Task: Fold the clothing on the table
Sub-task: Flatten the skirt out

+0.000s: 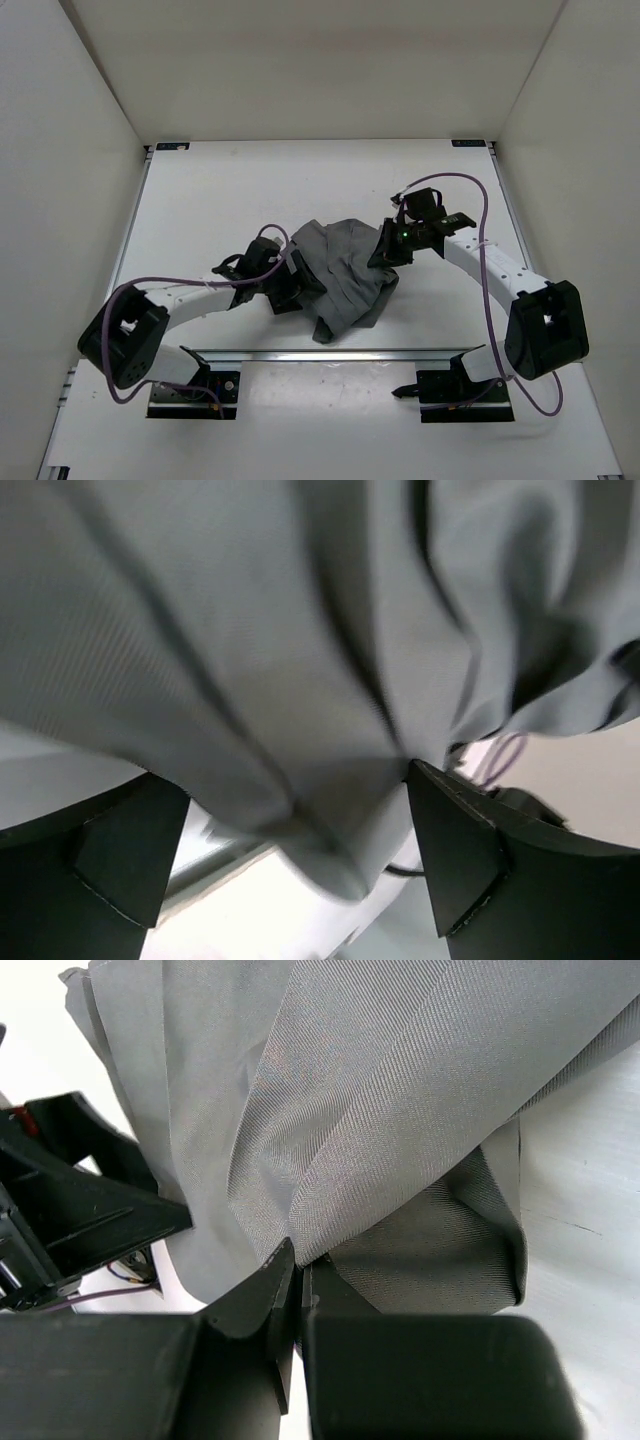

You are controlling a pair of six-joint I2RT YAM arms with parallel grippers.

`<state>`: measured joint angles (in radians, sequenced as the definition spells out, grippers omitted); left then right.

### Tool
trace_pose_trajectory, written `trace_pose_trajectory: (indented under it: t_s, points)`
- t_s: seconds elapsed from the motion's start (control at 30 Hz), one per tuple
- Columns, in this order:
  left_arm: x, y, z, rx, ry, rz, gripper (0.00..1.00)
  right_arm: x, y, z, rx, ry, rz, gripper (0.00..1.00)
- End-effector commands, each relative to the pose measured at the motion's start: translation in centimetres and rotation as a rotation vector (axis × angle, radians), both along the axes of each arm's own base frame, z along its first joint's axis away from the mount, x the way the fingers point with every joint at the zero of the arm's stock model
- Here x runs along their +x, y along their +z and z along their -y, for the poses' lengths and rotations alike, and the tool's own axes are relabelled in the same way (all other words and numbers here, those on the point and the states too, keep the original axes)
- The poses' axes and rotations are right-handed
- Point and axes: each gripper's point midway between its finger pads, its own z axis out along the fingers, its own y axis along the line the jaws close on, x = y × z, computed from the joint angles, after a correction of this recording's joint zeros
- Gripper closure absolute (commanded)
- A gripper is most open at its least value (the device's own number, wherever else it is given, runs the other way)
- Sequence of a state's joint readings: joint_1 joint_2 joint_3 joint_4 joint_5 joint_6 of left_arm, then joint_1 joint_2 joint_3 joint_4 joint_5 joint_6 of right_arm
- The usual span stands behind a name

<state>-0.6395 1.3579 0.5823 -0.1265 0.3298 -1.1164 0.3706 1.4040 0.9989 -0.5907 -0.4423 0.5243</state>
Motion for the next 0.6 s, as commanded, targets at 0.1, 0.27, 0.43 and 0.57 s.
trace_pose_trajectory:
  t_s: [0.1,0.27,0.43,0.57]
  points:
    - [2.8,2.3,4.4,-0.254,-0.002,0.041,0.59,1.3,1.9,-0.5,0.028,0.000,0.065,1.00]
    - [7.4,7.2,7.3,-0.395,-0.038,0.068,1.00,3.5,3.0,3.0,-0.030,-0.062,0.118,1.00]
    - [12.3,17.2,11.1,-0.400,-0.163,0.219,1.00,7.2,10.6,10.6,-0.051,-0.225,0.288,1.00]
    - [12.8,22.6,8.7,-0.385,-0.112,0.319,1.00,6.7,17.9,9.9,-0.096,-0.138,0.474,1.00]
